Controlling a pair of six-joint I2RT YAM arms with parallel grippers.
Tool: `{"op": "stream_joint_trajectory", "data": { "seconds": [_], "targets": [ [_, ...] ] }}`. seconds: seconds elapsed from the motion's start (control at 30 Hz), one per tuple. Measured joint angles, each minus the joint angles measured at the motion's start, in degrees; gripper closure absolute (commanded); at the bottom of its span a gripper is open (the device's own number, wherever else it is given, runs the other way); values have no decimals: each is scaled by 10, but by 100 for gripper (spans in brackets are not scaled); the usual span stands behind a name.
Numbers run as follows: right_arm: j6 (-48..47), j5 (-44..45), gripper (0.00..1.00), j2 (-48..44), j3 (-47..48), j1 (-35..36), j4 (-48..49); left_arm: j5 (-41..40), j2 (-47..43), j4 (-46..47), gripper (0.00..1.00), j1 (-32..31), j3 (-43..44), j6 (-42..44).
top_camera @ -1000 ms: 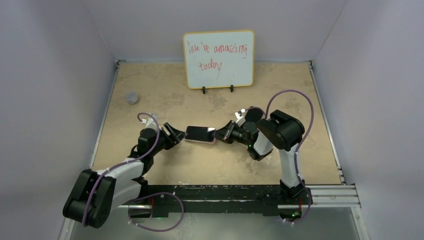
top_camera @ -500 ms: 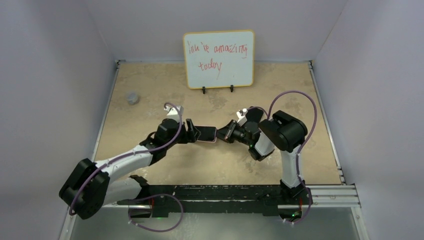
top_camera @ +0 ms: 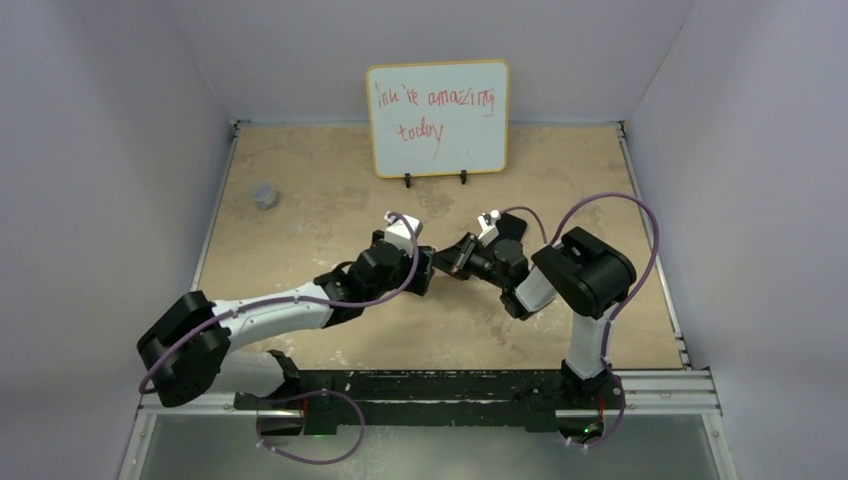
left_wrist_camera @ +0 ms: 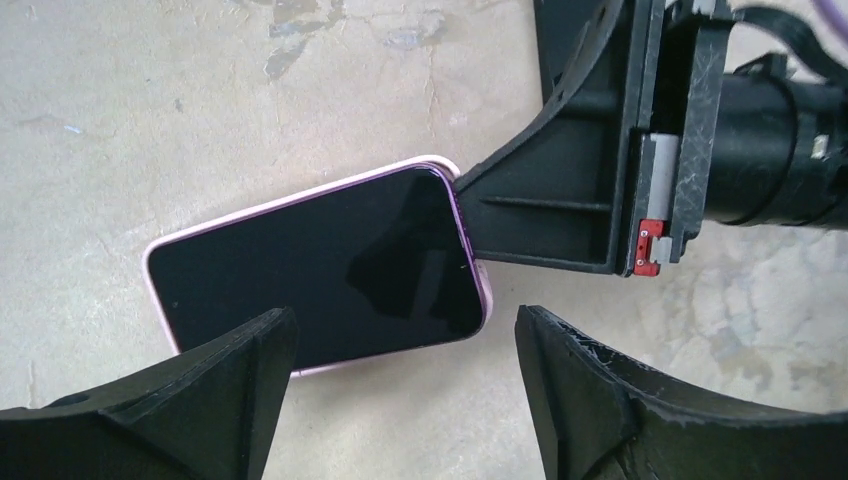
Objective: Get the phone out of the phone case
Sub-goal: Remove the phone case from the phone.
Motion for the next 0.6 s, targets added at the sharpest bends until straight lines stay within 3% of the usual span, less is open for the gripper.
{"op": "stream_joint_trajectory", "data": {
  "seconds": [0.37,0.6],
  "targets": [
    [-10,14,100,-14,2,0,-68,-146,87,-22,17,-83,80,65],
    [-21,24,100,-28,7,0,-114,-222,142,-40,23,-125,142,77]
  ]
}}
